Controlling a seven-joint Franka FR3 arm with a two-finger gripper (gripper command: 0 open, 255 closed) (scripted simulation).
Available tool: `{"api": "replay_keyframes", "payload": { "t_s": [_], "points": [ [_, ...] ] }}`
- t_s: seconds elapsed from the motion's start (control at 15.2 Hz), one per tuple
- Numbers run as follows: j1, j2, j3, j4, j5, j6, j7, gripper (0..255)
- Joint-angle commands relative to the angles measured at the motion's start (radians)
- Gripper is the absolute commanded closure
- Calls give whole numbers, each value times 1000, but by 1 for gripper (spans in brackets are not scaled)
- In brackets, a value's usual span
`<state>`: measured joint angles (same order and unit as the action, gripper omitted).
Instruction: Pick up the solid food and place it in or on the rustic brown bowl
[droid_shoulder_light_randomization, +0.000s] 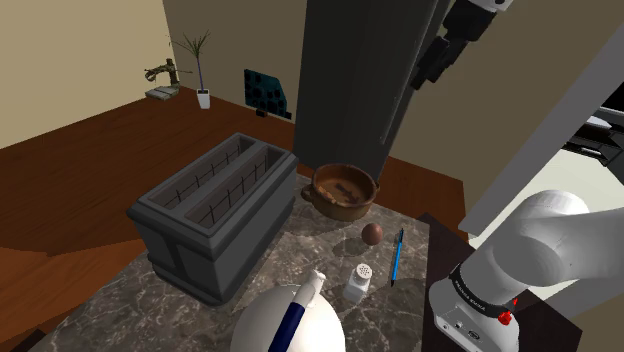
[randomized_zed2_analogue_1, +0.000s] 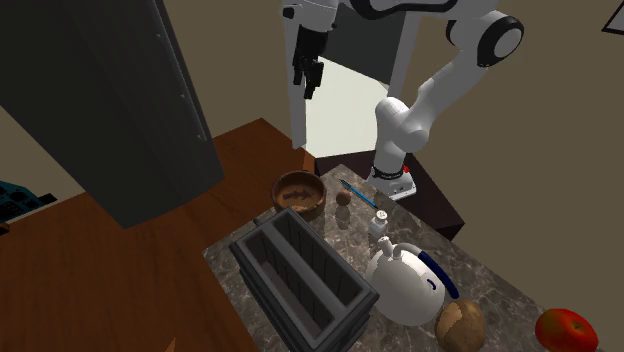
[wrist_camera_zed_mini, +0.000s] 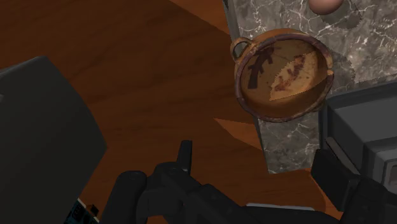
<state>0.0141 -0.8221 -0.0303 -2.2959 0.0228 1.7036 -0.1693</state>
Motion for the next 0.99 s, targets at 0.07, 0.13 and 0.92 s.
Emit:
{"api": "replay_keyframes", "payload": {
  "t_s": [0.07, 0.13, 0.92],
  "points": [
    [5, -1, 6, -26, 6, 9, 2, 0],
    [11, -2, 12, -52, 13, 19, 5, 0],
    [100, 23, 93, -339, 115, 147, 33, 0]
  ]
}}
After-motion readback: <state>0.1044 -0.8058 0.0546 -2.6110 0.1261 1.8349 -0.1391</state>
